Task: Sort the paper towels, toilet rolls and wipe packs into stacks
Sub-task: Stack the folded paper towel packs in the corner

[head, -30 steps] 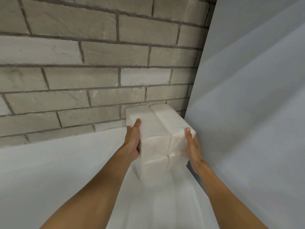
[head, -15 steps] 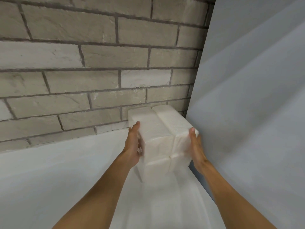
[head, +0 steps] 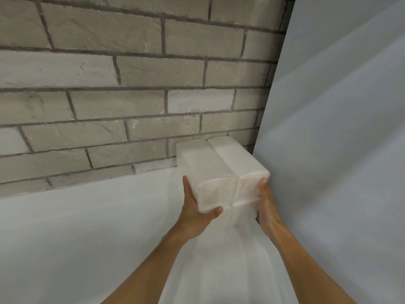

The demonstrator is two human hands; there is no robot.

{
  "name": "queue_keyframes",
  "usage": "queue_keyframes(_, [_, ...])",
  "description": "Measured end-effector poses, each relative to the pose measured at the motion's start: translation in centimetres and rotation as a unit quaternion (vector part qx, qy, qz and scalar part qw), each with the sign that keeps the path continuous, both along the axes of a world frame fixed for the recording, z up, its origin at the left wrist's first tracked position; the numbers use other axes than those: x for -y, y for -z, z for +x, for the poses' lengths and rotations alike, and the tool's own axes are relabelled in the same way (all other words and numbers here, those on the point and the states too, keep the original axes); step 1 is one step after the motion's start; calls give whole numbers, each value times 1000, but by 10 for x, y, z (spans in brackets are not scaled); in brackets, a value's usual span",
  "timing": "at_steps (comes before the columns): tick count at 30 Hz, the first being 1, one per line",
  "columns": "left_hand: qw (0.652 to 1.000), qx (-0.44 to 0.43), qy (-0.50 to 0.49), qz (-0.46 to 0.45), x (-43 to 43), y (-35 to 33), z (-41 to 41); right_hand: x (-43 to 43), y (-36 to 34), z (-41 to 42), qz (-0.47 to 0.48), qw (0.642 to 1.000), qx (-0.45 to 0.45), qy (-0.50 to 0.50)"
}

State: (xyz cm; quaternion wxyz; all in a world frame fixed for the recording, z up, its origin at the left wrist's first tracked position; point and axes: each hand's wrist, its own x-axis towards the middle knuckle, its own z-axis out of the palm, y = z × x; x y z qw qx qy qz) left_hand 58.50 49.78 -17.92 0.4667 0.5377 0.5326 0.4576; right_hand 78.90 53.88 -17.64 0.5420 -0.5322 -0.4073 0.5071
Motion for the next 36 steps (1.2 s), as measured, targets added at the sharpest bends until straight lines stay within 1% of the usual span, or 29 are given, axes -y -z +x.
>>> queue_keyframes(6, [998, -59, -8, 4, -6, 8, 2, -1, -3, -6, 16, 1000, -3, -1])
queue_keyframes(11, [998, -69, -2, -3, -5, 8, 1, -4, 0, -5, 18, 1000, -6, -13])
queue_keyframes(15, [997, -73, -8, -16, -2, 0, 0, -2, -1, -4, 16, 1000, -5, 4])
queue_keyframes(20, [995, -89, -9, -33, 8, -9, -12, 8, -10, -4, 31, 994, 14, 105])
queue_keyframes(23, [994, -99, -12, -53, 18, -16, -23, 21, -24, -4, 66, 979, 43, 189])
queue_keyframes(26, [992, -110, -26, -52, 27, -22, -36, 36, -41, -6, 104, 969, 50, 220])
queue_keyframes(29, [994, -101, -37, -37, 42, -31, -45, 55, -58, -16, 144, 964, 73, 210])
queue_keyframes(36, [993, -106, -57, -9, 89, -45, -73, 106, -88, -64, 194, 971, 115, 86])
